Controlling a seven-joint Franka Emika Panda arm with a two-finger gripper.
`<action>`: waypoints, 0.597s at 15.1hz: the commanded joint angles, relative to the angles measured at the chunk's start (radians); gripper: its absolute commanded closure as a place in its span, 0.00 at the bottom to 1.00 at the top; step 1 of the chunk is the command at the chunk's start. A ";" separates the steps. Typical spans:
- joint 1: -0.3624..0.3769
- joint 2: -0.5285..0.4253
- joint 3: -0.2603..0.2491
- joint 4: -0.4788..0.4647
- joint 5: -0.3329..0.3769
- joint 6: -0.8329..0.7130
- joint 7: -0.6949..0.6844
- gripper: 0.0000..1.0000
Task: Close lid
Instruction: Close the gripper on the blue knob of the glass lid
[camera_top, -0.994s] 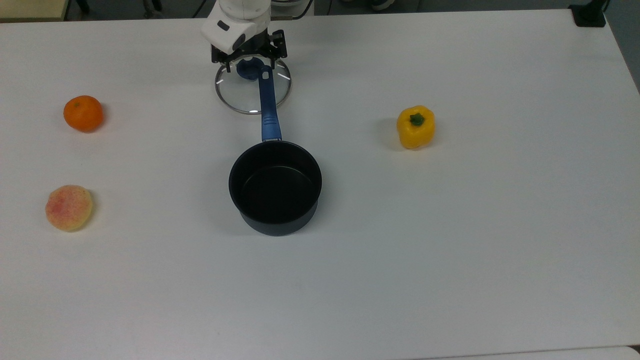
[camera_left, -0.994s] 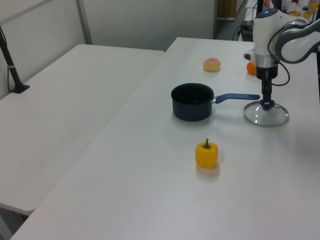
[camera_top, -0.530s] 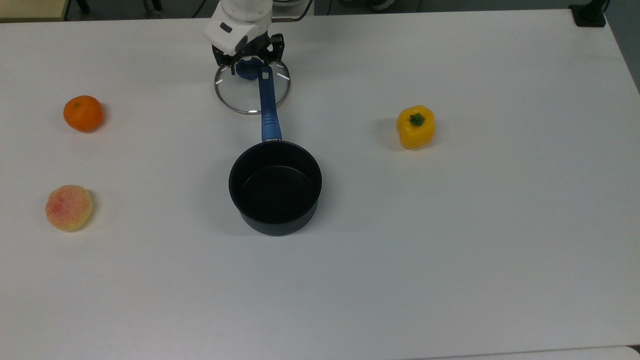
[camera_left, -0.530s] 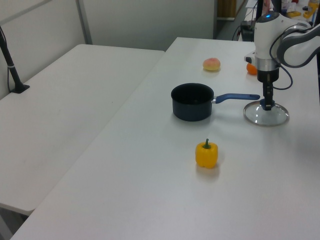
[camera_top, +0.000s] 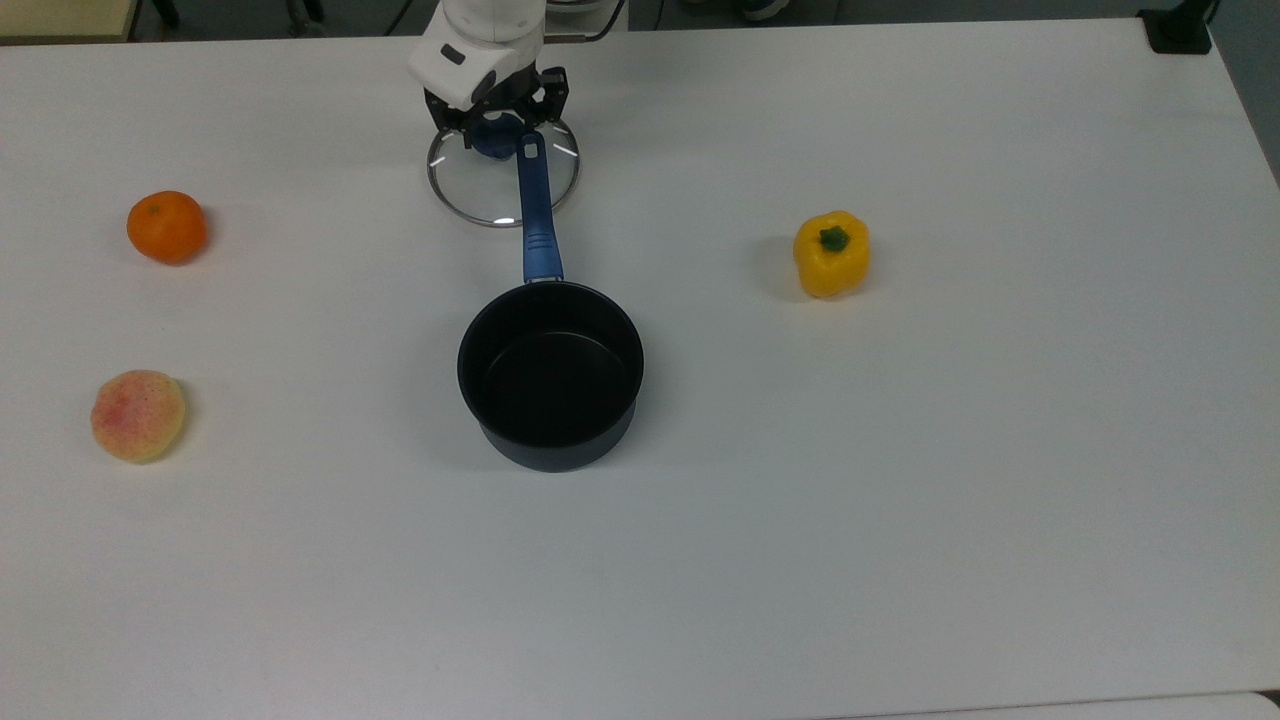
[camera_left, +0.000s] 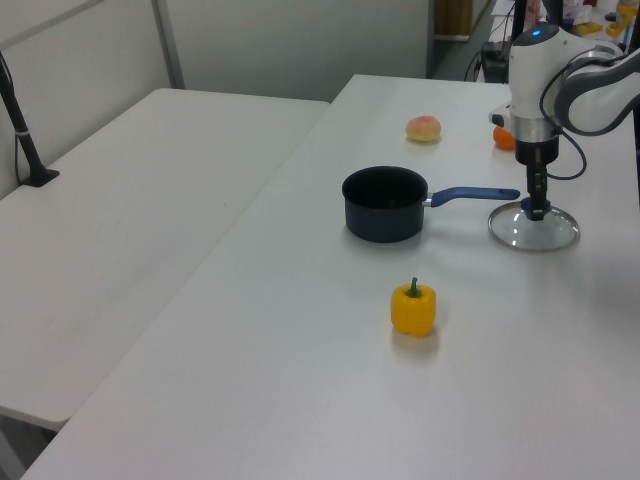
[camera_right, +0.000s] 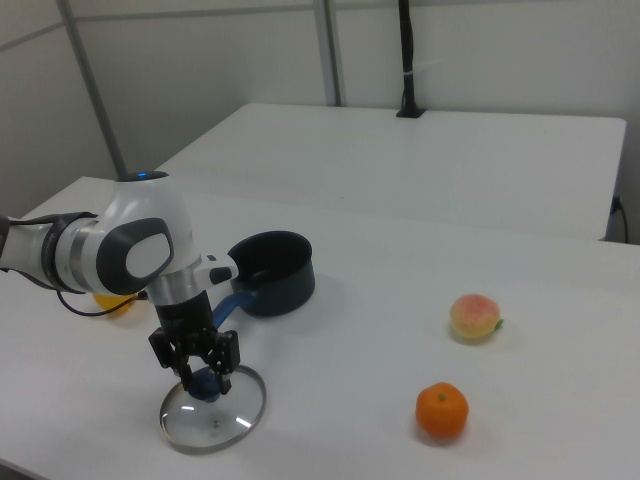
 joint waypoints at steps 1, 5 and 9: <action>0.019 -0.061 0.001 -0.019 -0.018 -0.074 0.013 0.80; 0.037 -0.070 0.014 -0.012 -0.020 -0.160 0.001 0.80; 0.039 -0.088 0.066 0.073 -0.018 -0.321 -0.022 0.80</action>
